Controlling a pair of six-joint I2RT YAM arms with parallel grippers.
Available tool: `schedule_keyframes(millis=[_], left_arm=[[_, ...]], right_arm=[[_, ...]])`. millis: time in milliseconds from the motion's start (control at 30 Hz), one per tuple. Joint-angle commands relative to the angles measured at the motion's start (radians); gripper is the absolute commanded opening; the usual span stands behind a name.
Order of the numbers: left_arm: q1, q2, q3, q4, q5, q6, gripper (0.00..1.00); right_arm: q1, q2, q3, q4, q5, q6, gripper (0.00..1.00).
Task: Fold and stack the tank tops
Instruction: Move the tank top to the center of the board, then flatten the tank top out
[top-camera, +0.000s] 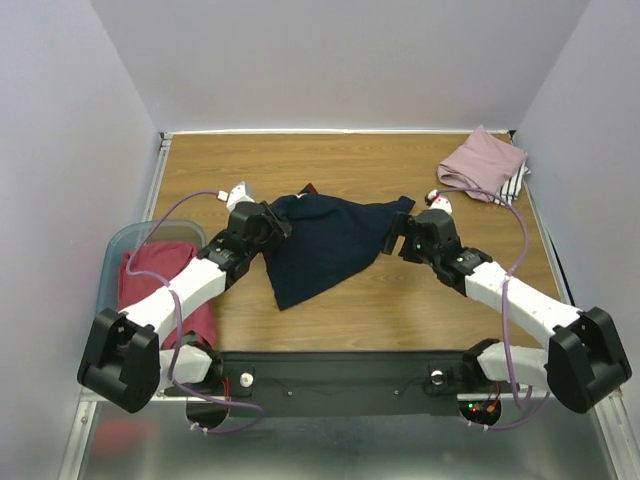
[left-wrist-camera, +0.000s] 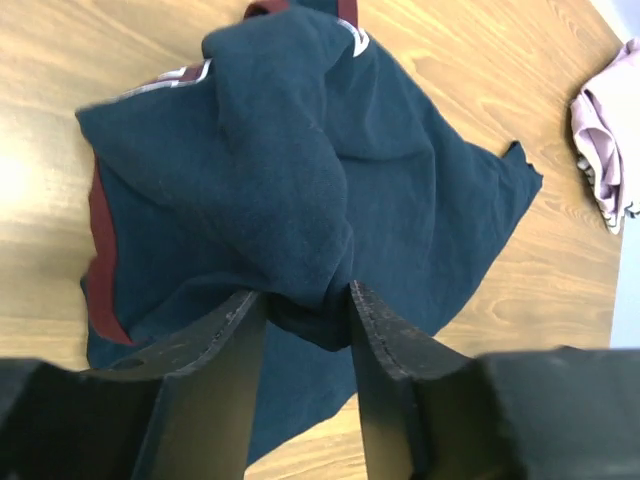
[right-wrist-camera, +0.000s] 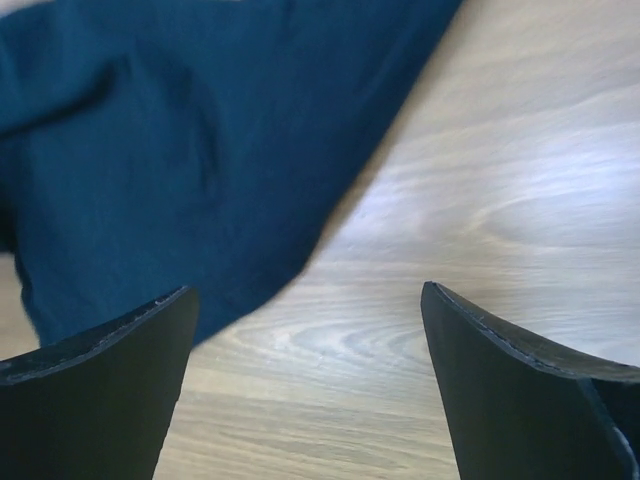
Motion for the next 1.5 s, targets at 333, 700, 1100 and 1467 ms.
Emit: schedule_keyframes(millis=[333,700,1100,1467], left_arm=[[0.052,-0.092,0.098,-0.025,-0.168,0.02,0.66],[0.109,-0.082,0.301,-0.226,-0.219,0.073,0.82],[-0.067,-0.349,-0.218,-0.187,-0.13,-0.212,0.57],[-0.316,-0.314,-0.33,-0.261,-0.207,-0.413,0.56]], right_arm=[[-0.01,0.158,-0.006,0.222,0.064,0.045,0.98],[-0.373,0.426,0.244,0.211,-0.211,0.035,0.98],[-0.389,0.695,0.364,0.28,-0.304,0.022,0.74],[-0.389,0.702,0.379,0.282,-0.266,0.044,0.53]])
